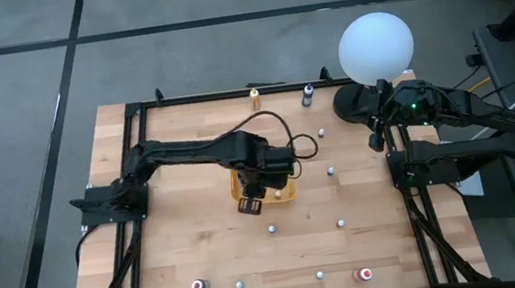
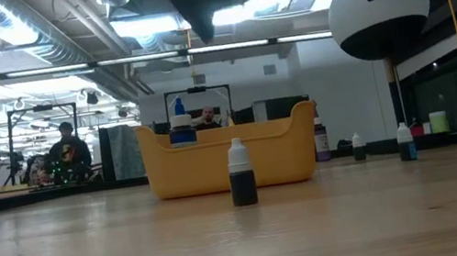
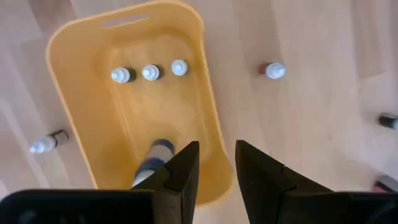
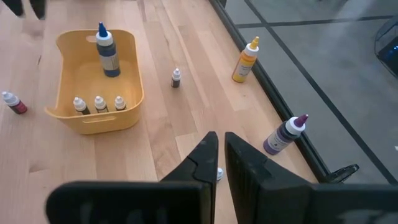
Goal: Pick & Place food coloring
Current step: Put the black food coloring bottle into the yellow bin
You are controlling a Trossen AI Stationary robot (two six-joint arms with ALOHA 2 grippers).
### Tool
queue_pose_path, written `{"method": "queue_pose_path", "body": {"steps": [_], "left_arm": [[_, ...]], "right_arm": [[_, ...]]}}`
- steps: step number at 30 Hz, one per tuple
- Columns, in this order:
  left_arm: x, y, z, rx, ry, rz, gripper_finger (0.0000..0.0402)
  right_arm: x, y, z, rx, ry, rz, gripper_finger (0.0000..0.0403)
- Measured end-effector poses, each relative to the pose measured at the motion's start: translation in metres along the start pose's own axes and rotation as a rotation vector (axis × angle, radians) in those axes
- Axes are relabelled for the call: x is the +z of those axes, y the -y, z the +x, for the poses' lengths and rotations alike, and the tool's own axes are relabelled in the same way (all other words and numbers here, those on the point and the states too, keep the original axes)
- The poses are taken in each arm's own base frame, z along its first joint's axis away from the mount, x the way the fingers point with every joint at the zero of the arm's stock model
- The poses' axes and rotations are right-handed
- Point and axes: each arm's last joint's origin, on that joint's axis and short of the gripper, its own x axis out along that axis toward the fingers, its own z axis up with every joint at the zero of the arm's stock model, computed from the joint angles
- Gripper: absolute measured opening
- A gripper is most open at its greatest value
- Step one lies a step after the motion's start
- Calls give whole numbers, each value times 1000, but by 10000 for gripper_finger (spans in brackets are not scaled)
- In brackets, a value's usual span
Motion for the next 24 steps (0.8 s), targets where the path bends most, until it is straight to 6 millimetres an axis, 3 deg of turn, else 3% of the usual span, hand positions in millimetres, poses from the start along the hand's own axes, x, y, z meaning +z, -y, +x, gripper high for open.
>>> {"method": "queue_pose_path", "body": {"steps": [10, 19, 24], "left_arm": [[-17, 57, -53, 1, 119, 77, 97], [-23, 112, -60, -47, 133, 124, 97], [-26, 133, -60, -39, 133, 30, 97]], "right_arm": [[0, 0, 0, 0, 0, 0, 34], [0, 0, 0, 0, 0, 3, 34], [0, 0, 0, 0, 0, 3, 34]]}}
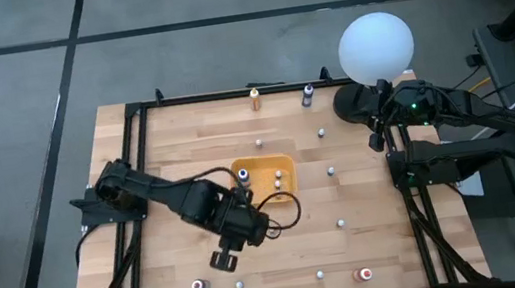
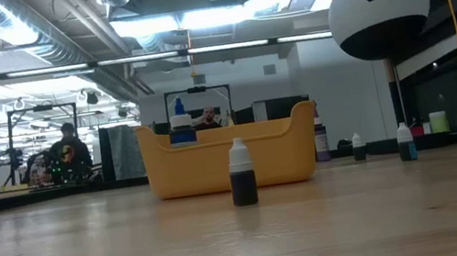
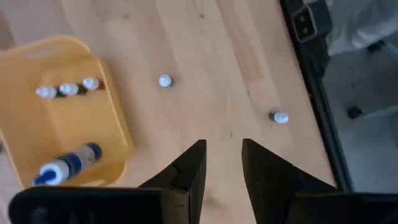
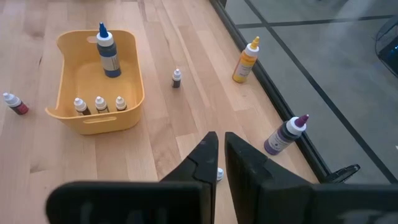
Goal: Pick & Place food coloring
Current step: Put the black food coloring bottle into the yellow bin
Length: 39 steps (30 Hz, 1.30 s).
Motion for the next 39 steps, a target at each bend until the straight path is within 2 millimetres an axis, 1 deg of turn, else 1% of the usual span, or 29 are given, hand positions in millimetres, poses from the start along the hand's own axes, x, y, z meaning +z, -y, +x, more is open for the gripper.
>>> {"method": "queue_pose_path", "body": {"steps": [3, 6, 9, 13, 17, 22, 26, 31, 35, 39], "left_arm": [[-2, 12, 0, -4, 0, -84, 98], [-3, 26, 4, -9, -10, -178, 98], [-3, 42, 14, -2, -30, -256, 98], [-3, 67, 32, 4, -62, -348, 98], [-2, 89, 43, 23, -28, -440, 98], [-3, 108, 58, 32, -28, -496, 102], [-3, 117, 71, 28, -54, -529, 123], [-5, 125, 94, 88, -98, -517, 165], [-6, 130, 118, 170, -116, -474, 194], [-8, 136, 144, 216, -149, -434, 207]], "right_arm": [[0, 0, 0, 1, 0, 0, 34], [0, 0, 0, 0, 0, -1, 34], [0, 0, 0, 0, 0, -2, 34], [0, 0, 0, 0, 1, -3, 34], [0, 0, 0, 0, 0, -3, 34], [0, 0, 0, 0, 1, -3, 34], [0, 0, 0, 0, 1, 1, 34], [0, 0, 0, 0, 0, 1, 34], [0, 0, 0, 0, 0, 1, 34], [0, 0, 0, 0, 0, 1, 34]]}}
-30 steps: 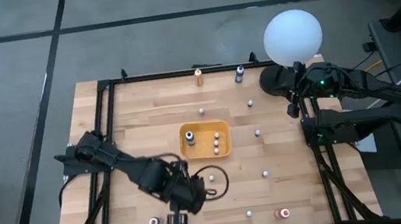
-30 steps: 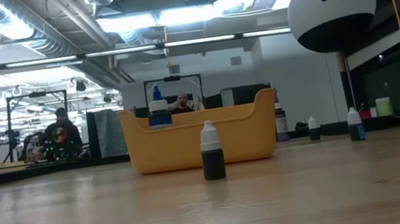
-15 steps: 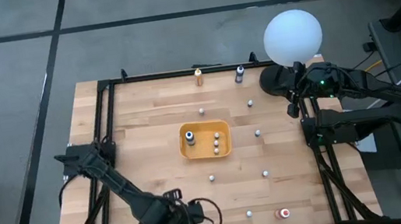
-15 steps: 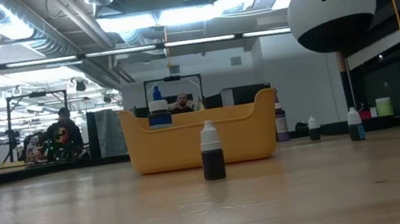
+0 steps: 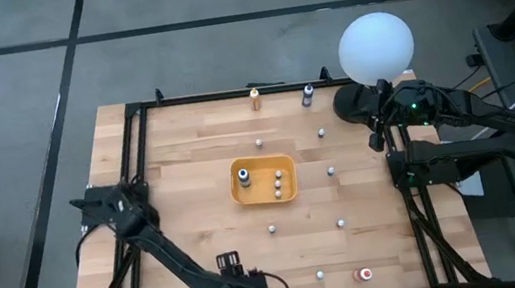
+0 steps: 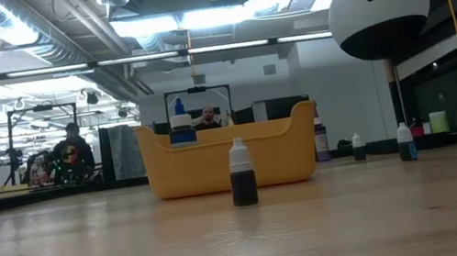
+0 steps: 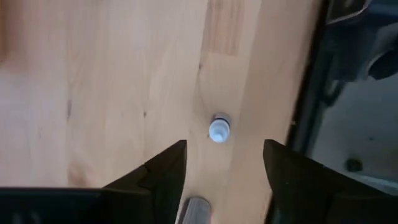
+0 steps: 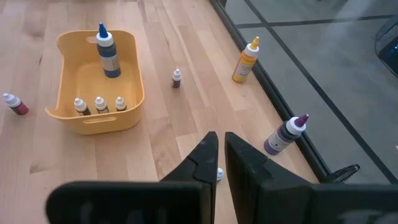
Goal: Pick & Place food coloring
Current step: Put the black food coloring bottle into the yellow bin
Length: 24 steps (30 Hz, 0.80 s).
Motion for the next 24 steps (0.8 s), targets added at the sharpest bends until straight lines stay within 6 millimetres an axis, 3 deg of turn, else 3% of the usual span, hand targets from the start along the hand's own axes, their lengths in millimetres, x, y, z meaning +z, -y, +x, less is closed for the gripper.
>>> {"method": "queue_pose_path", "body": {"steps": [8, 19, 24], "left_arm": [[-7, 13, 32, 74, -47, 24, 207], [-8, 5, 36, 119, -56, 0, 210], [-13, -8, 13, 75, -22, -20, 210]], "right_arm": [[0, 0, 0, 0, 0, 0, 34], [0, 0, 0, 0, -1, -24, 34], [0, 0, 0, 0, -1, -75, 34]]}}
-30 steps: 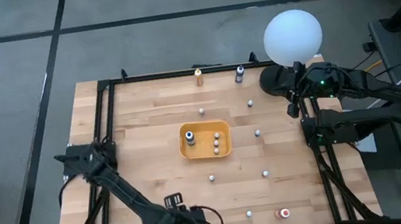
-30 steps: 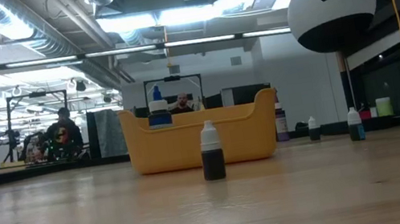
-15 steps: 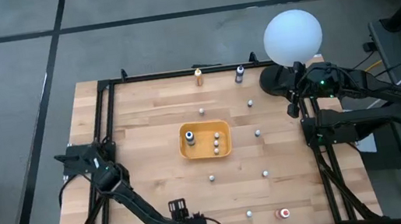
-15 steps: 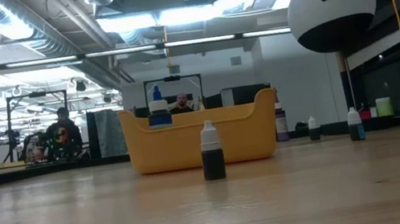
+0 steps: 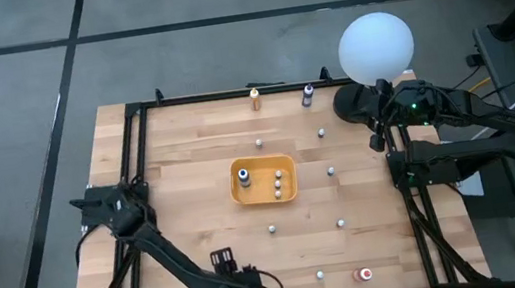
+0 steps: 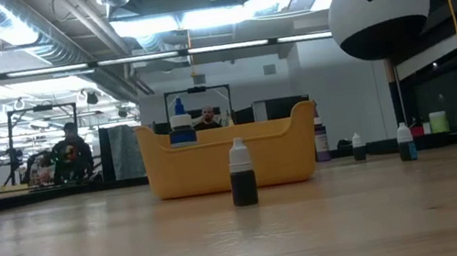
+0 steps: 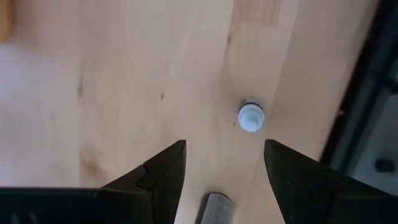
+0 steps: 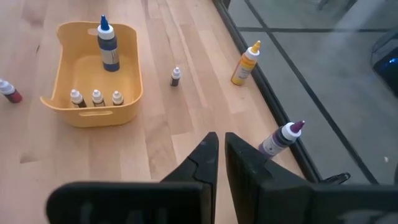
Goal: Pick & Place food coloring
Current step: Put the black food coloring bottle into the yellow bin
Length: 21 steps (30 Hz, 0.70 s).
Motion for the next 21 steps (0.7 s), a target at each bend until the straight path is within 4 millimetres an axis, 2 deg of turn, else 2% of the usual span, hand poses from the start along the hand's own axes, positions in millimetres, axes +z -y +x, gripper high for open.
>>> {"method": "queue_pose_path", "body": {"steps": [4, 9, 11, 21], "left_arm": [[-4, -11, -9, -53, 79, -29, 210], [-9, -9, 5, -208, 114, -49, 210], [-12, -11, 10, -200, 96, -44, 210], [-7, -14, 12, -185, 108, 5, 210]], "right_arm": [[0, 0, 0, 0, 0, -10, 34], [0, 0, 0, 0, 0, -6, 34], [0, 0, 0, 0, 0, -3, 34], [0, 0, 0, 1, -1, 48, 34]]}}
